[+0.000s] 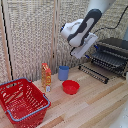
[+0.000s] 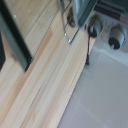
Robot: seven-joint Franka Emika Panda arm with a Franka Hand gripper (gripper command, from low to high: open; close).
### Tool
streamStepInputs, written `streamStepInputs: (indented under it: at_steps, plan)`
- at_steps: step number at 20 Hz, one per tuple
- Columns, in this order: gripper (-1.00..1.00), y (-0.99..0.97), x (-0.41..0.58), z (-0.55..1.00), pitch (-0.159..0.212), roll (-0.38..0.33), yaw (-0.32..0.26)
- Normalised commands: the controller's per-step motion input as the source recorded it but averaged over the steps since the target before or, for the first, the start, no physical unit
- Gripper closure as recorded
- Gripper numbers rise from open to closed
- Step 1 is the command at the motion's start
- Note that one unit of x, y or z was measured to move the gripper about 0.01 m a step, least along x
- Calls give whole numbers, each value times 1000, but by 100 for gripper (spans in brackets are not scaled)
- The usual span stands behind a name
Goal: Extend the gripper towards the oven tray handle. Grasp the handle and carefully pull the tray out of the oven. Move the gripper above the red bowl. Grab the red bowl gently. Lift the bowl and place it onto the oven tray.
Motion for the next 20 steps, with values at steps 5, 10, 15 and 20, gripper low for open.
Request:
streamStepInputs:
  at_steps: [5,10,15,20]
  plan:
    - [-100,540,-78,198,-24,151,-174]
    - [-100,584,-146,102,-58,119,-169]
    - [-100,595,-271,13,-108,101,-153]
    - [-100,601,-305,-42,-136,61,-143]
